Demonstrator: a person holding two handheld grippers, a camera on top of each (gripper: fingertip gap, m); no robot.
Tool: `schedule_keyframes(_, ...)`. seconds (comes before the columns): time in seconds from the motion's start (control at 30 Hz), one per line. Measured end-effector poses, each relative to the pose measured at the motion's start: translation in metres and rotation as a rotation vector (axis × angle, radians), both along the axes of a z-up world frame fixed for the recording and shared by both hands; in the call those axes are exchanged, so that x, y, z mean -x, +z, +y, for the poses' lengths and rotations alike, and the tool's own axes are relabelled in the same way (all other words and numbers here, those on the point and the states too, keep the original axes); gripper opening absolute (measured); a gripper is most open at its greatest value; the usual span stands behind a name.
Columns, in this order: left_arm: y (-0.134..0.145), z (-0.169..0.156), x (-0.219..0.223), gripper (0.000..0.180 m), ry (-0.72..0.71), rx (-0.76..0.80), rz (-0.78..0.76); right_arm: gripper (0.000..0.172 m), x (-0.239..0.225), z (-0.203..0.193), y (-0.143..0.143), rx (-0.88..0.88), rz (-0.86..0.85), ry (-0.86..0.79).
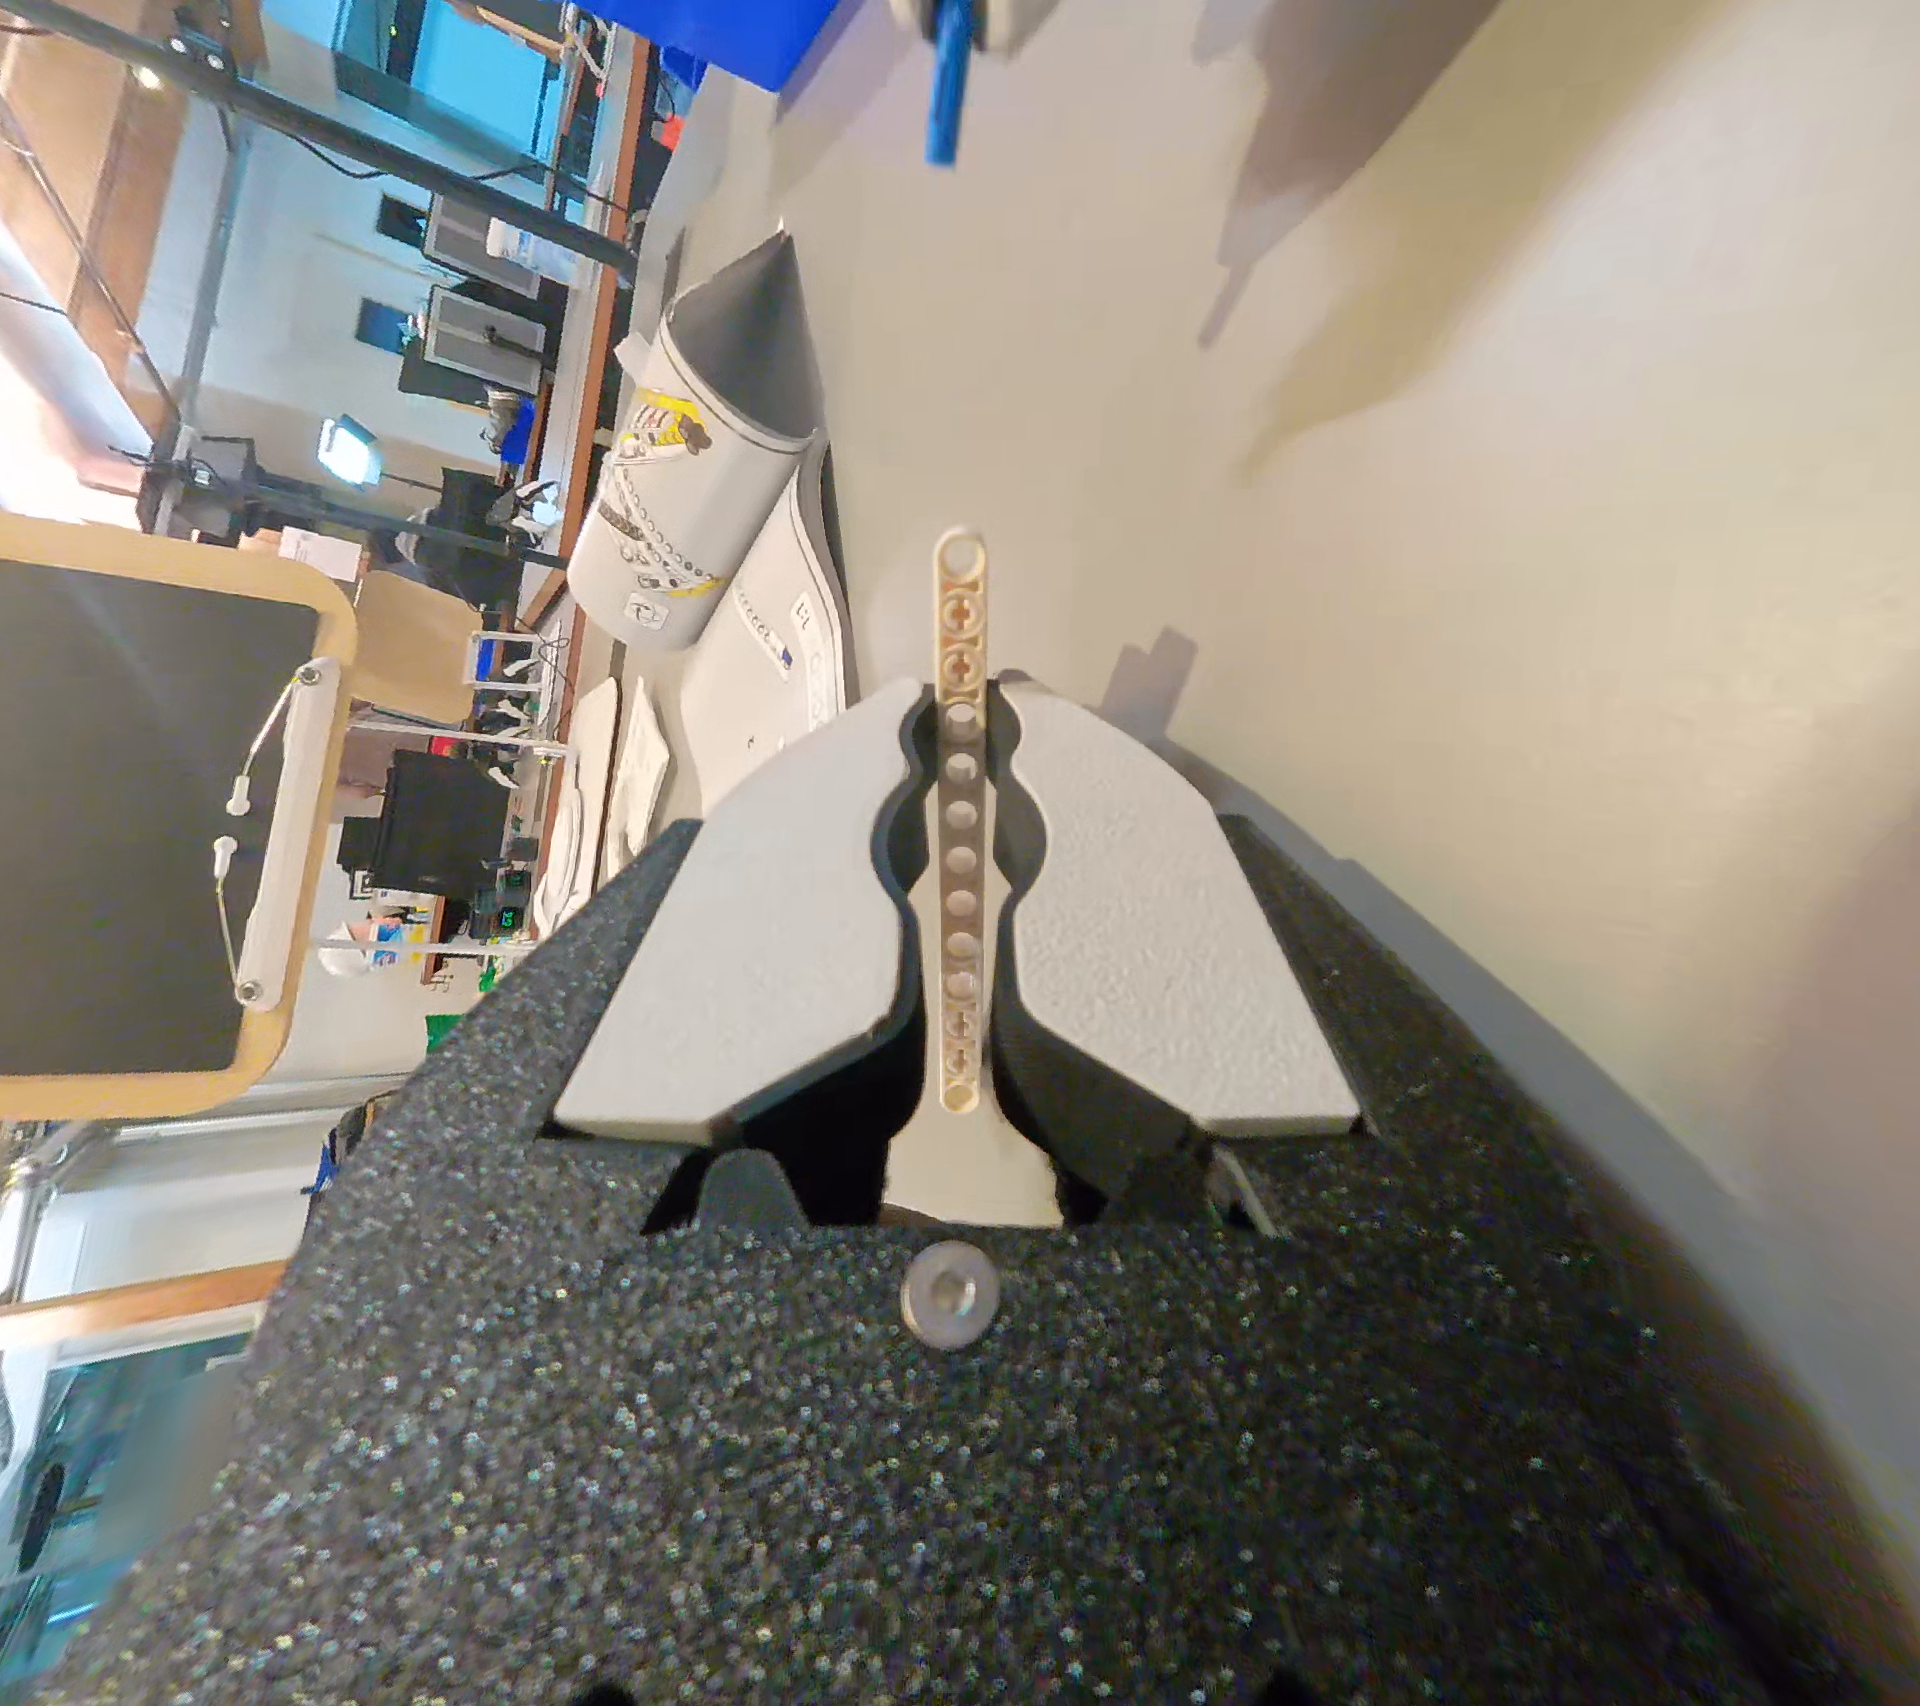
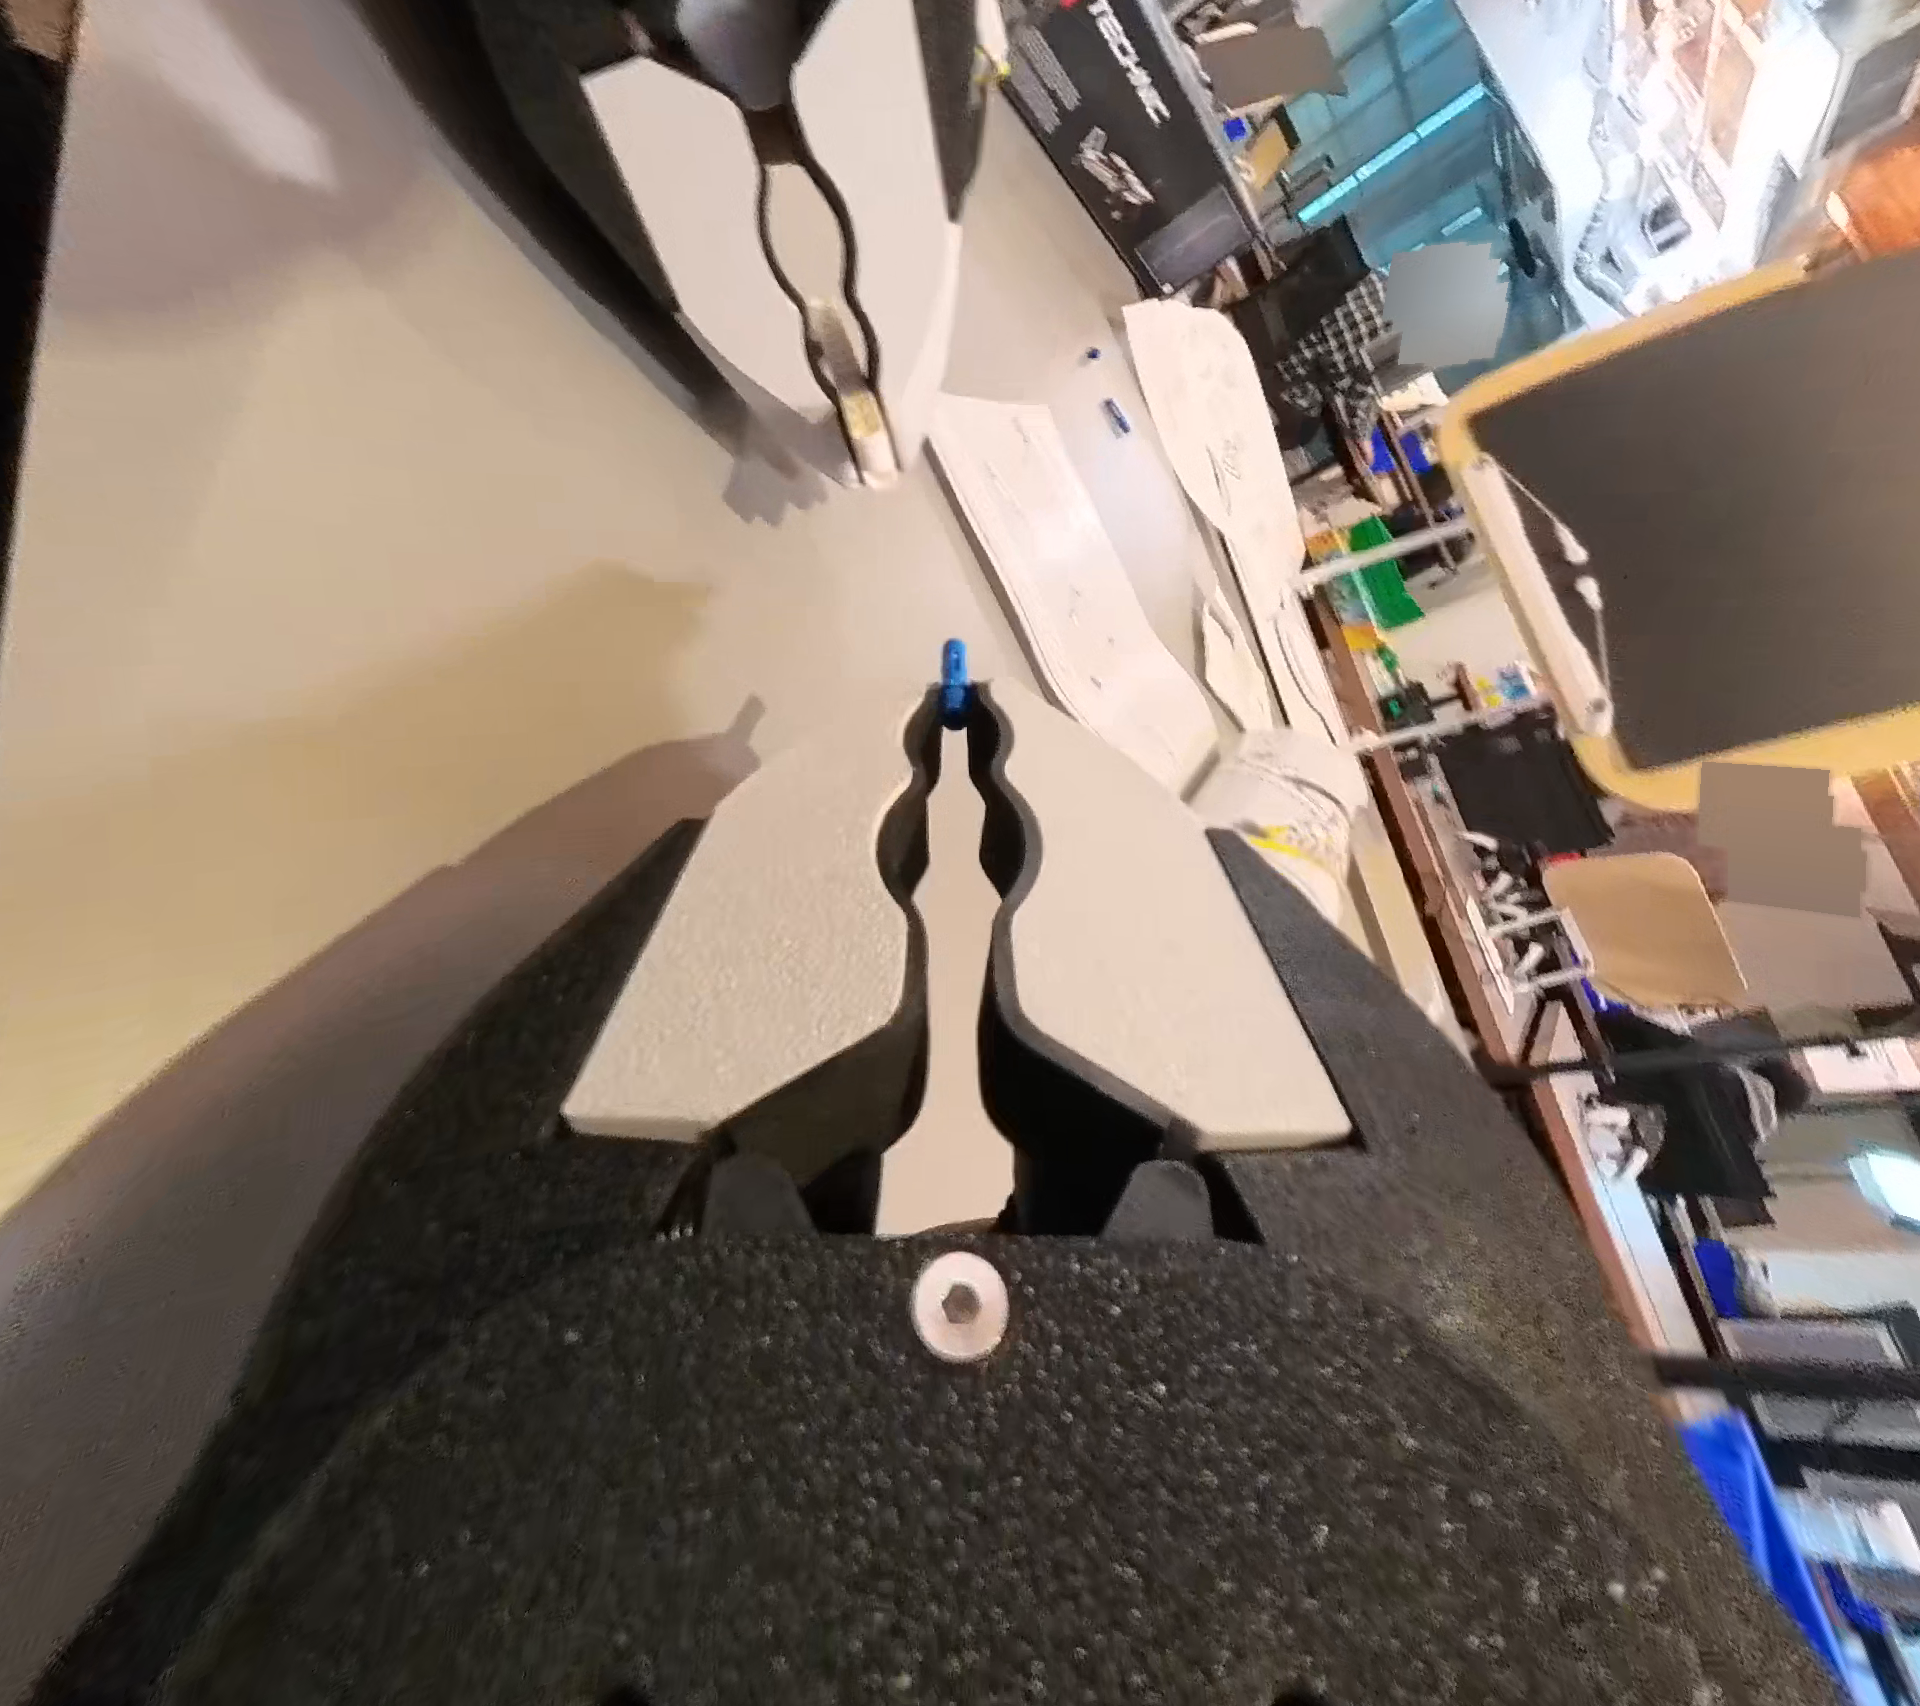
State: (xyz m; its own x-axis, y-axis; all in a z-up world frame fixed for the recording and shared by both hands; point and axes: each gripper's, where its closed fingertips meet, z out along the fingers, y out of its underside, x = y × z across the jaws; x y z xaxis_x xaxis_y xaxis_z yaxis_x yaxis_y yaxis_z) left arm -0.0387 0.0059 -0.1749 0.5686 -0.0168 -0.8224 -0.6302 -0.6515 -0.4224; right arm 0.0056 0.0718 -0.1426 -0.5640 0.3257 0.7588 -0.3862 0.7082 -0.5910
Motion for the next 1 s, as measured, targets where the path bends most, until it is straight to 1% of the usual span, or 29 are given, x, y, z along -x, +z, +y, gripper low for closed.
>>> schedule_keyframes(0.17, 0.004, 0.006, -0.004, 0.008, -0.020, -0.018, -0.006, 0.004, -0.006, 0.031, 0.014, 0.032, 0.022, -0.111)
schedule_keyframes(0.27, 0.004, 0.012, -0.007, 0.008, -0.031, -0.006, -0.017, 0.004, -0.009, 0.041, 0.019, 0.036, 0.026, -0.150)
schedule_keyframes(0.37, 0.007, 0.014, -0.008, 0.008, -0.032, -0.011, -0.007, 0.005, -0.013, 0.060, 0.036, 0.036, 0.070, -0.217)
schedule_keyframes(0.4, 0.008, 0.013, -0.009, 0.008, -0.032, -0.022, -0.020, 0.005, -0.013, 0.074, 0.047, 0.038, 0.093, -0.257)
schedule_keyframes(0.47, 0.009, 0.011, -0.009, 0.008, -0.028, -0.041, -0.045, 0.005, -0.009, 0.118, 0.074, 0.032, 0.140, -0.380)
schedule_keyframes(0.5, 0.010, 0.010, -0.009, 0.008, -0.025, -0.050, -0.056, 0.005, -0.007, 0.145, 0.085, 0.040, 0.133, -0.451)
schedule_keyframes(0.53, 0.011, 0.009, -0.009, 0.008, -0.025, -0.060, -0.071, 0.005, -0.003, 0.172, 0.088, 0.053, 0.088, -0.518)
schedule_keyframes(0.6, 0.015, 0.010, -0.010, 0.008, -0.031, -0.089, -0.112, 0.005, 0.005, 0.223, 0.074, 0.064, -0.057, -0.642)
schedule_keyframes(0.67, 0.018, 0.012, -0.011, 0.008, -0.039, -0.117, -0.176, 0.006, 0.011, 0.256, 0.050, 0.057, -0.193, -0.724)
schedule_keyframes(0.7, 0.019, 0.013, -0.011, 0.008, -0.038, -0.127, -0.212, 0.011, 0.013, 0.267, 0.039, 0.043, -0.244, -0.759)
schedule_keyframes(0.77, 0.020, 0.015, -0.009, 0.008, -0.033, -0.148, -0.300, 0.022, 0.015, 0.279, 0.024, 0.009, -0.334, -0.809)
schedule_keyframes(0.83, 0.023, 0.016, -0.009, 0.008, -0.034, -0.186, -0.426, 0.024, 0.015, 0.280, 0.023, -0.018, -0.358, -0.832)
schedule_keyframes(0.93, 0.031, 0.017, -0.007, 0.008, -0.035, -0.276, -0.652, 0.025, 0.012, 0.261, 0.045, -0.043, -0.325, -0.807)
schedule_keyframes(1.0, 0.038, 0.017, -0.005, 0.008, -0.043, -0.345, -0.819, 0.025, 0.010, 0.231, 0.063, -0.020, -0.321, -0.743)
